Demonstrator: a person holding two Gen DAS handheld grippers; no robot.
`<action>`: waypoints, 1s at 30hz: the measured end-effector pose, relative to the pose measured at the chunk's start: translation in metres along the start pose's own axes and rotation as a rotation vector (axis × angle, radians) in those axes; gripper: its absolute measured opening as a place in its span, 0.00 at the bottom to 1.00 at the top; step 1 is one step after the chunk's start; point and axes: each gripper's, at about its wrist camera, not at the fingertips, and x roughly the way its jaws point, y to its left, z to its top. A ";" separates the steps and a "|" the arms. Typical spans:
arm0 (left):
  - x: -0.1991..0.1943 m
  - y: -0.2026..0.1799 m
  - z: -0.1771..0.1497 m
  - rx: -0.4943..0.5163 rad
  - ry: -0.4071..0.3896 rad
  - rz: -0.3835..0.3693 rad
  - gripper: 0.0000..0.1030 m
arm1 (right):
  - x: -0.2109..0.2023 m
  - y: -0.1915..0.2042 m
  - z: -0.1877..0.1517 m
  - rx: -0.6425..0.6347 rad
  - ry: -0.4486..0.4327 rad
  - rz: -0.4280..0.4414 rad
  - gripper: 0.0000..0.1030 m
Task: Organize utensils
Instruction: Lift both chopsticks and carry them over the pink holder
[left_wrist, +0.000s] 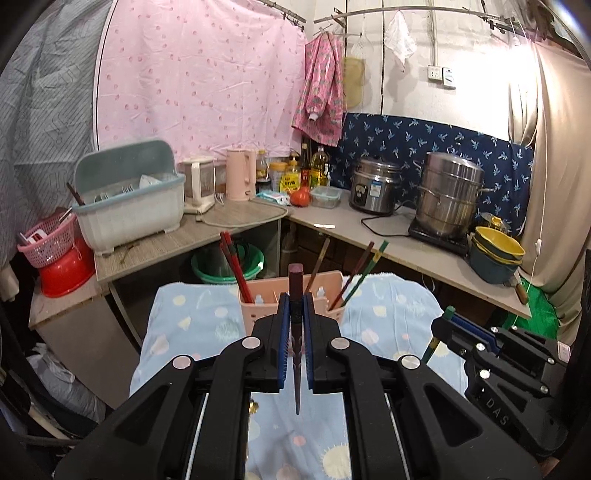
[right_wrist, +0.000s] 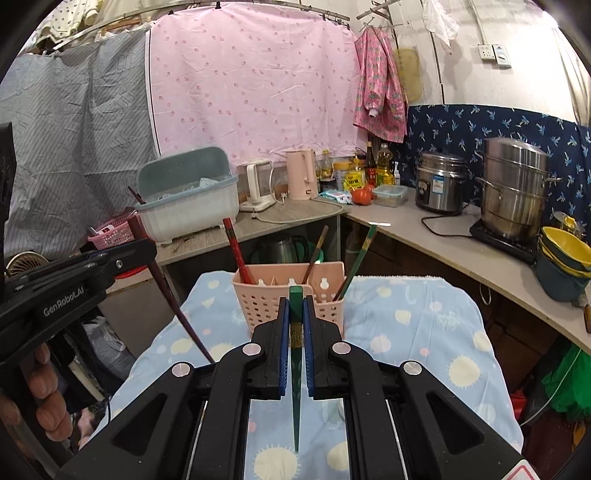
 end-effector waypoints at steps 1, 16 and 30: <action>0.000 0.000 0.005 0.000 -0.008 0.002 0.07 | 0.000 0.000 0.003 0.001 -0.005 0.001 0.07; 0.026 0.009 0.064 0.000 -0.062 0.027 0.07 | 0.031 -0.005 0.068 0.014 -0.060 -0.001 0.07; 0.073 0.029 0.105 -0.001 -0.080 0.069 0.07 | 0.074 -0.009 0.136 0.037 -0.144 -0.027 0.07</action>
